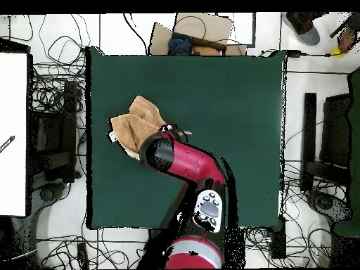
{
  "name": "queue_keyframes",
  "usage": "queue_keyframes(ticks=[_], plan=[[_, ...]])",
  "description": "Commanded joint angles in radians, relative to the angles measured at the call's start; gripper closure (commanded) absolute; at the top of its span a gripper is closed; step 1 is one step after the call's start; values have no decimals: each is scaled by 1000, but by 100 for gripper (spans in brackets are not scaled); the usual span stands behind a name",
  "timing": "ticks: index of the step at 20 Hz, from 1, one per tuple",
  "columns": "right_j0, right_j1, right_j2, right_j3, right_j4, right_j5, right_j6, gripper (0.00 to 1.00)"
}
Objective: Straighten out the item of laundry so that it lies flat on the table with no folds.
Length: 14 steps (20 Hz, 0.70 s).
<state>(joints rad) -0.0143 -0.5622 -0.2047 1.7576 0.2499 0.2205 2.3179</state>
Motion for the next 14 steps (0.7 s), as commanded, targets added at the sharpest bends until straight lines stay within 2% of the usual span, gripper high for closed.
queue_keyframes(ticks=[1, 6, 9, 14], plan=[[-122, 43, 310, 174, -187, -202, -24, 100], [-236, 114, 409, 175, -330, -307, 5, 100], [-271, 133, 435, 173, -385, -327, 24, 100], [-285, 84, 445, 186, -418, -292, 49, 100]])
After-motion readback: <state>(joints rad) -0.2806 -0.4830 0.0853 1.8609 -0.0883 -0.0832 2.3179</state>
